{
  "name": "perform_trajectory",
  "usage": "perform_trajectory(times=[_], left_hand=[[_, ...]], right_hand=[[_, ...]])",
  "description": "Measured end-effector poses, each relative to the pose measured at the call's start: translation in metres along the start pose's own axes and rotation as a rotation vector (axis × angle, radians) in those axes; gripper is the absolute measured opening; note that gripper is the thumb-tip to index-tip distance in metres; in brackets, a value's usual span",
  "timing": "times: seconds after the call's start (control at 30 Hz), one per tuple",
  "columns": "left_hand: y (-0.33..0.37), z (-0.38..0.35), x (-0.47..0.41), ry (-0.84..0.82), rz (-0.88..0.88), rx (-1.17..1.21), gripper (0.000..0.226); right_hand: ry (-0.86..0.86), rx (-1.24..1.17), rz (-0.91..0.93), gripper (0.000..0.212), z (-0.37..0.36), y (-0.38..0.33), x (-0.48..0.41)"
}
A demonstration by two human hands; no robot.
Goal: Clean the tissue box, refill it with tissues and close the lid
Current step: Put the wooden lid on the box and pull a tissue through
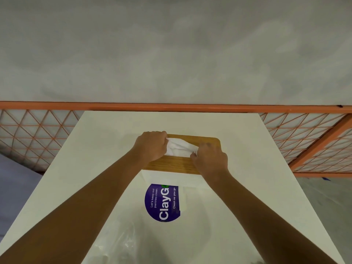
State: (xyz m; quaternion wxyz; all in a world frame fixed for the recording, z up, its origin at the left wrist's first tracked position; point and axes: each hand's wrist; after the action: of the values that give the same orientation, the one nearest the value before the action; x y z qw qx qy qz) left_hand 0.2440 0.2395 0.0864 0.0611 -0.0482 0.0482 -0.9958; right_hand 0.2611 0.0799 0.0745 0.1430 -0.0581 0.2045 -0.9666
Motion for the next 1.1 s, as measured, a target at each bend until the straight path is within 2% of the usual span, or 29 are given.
perform_trajectory(times=[0.1, 0.2, 0.3, 0.47, 0.57, 0.63, 0.73, 0.8, 0.97, 1.1], left_hand=[[0.011, -0.006, 0.007, 0.059, 0.139, 0.099, 0.045], [0.016, -0.009, 0.011, -0.021, 0.291, 0.044, 0.072], [0.016, -0.013, 0.012, -0.116, 0.362, 0.003, 0.066], [0.016, -0.008, 0.008, -0.059, 0.228, -0.047, 0.036], [0.012, -0.002, 0.006, -0.06, 0.1, -0.061, 0.03], [0.009, 0.0, 0.006, -0.052, 0.024, -0.076, 0.028], [0.002, 0.002, 0.006, -0.02, -0.049, -0.084, 0.028], [-0.005, 0.001, 0.003, -0.028, -0.078, -0.041, 0.029], [-0.015, -0.003, -0.005, -0.116, -0.034, 0.177, 0.028], [-0.017, -0.007, -0.006, -0.056, 0.072, 0.309, 0.028]], right_hand=[[-0.009, -0.053, -0.012, 0.026, 0.001, 0.0, -0.001], [-0.059, -0.117, -0.058, 0.026, 0.009, 0.003, -0.007], [-0.118, -0.273, -0.129, 0.021, 0.018, 0.012, -0.018], [-0.175, -0.354, -0.123, 0.029, 0.027, 0.02, -0.025], [-0.048, -0.231, -0.087, 0.021, 0.024, 0.019, -0.018], [0.052, -0.153, -0.086, 0.03, 0.018, 0.016, -0.01], [0.087, -0.104, -0.113, 0.042, 0.009, 0.013, -0.004], [0.071, -0.117, -0.127, 0.039, 0.005, 0.014, -0.004], [0.072, -0.143, -0.1, 0.025, 0.003, 0.014, -0.008], [0.048, -0.153, -0.036, 0.013, 0.015, 0.019, -0.012]])
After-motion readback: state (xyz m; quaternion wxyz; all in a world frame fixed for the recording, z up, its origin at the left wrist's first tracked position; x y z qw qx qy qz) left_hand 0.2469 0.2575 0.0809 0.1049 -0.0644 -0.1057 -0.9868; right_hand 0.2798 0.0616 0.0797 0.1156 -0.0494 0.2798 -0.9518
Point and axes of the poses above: each hand's wrist, its own x-axis away from the middle knuckle, its own z-axis out of the back of the hand, y = z × x, and after that the axes turned 10 degrees about -x, right-handed
